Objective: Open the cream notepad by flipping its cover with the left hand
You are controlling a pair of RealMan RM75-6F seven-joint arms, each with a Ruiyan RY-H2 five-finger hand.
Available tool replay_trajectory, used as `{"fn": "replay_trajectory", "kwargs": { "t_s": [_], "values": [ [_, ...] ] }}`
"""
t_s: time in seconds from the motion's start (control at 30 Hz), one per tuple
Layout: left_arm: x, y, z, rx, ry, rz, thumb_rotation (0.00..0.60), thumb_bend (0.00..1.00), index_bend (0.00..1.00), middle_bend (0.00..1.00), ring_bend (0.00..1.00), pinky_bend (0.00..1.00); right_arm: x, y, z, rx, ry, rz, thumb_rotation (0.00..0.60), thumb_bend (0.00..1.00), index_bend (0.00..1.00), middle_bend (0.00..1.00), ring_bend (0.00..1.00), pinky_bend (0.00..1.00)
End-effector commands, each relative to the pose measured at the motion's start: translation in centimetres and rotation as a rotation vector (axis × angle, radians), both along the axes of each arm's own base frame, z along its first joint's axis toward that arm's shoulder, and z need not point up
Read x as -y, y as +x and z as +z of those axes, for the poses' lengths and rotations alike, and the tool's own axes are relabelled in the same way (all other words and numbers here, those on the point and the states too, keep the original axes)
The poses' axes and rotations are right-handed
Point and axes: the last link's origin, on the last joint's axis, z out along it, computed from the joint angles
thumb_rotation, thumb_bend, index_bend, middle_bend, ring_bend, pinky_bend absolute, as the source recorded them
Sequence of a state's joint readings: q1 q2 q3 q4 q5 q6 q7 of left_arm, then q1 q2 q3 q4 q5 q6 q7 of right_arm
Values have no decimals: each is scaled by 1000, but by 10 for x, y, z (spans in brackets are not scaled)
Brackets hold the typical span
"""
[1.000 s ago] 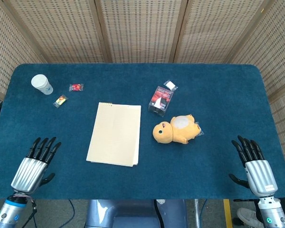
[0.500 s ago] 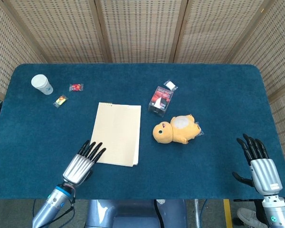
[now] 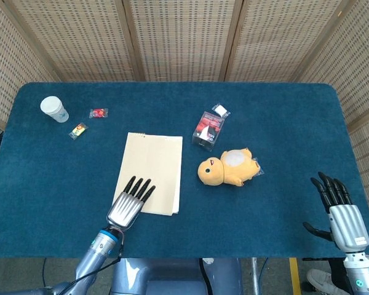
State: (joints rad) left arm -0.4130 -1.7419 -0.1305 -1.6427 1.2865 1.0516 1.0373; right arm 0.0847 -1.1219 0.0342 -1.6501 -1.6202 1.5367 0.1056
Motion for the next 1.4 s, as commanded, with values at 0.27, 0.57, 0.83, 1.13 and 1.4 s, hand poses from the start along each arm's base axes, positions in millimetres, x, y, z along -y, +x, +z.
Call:
{"fn": "replay_trajectory", "kwargs": {
  "t_s": [0.27,0.57,0.83,1.13,1.4],
  "values": [
    [0,5,-15,-31,-18,-3,600,342,0,0,0,0,0,-1,2,16,0,0,600,0,0,0,0,0],
    [0,4,-23,-57,-23,-9,600,342,0,0,0,0,1,-2,4,32,-3,-4,600,0,0,0,0,0],
    [-3,4,-30,-76,-22,-8,600,342,0,0,0,0,0,-2,4,42,6,1,600,0,0,0,0,0],
    [-8,6,-37,-99,4,-37,600,412,0,0,0,0,0,-1,4,53,11,3,600,0,0,0,0,0],
    [-8,8,-40,-86,1,-41,600,423,0,0,0,0,0,-1,3,50,16,6,600,0,0,0,0,0]
  ]
}}
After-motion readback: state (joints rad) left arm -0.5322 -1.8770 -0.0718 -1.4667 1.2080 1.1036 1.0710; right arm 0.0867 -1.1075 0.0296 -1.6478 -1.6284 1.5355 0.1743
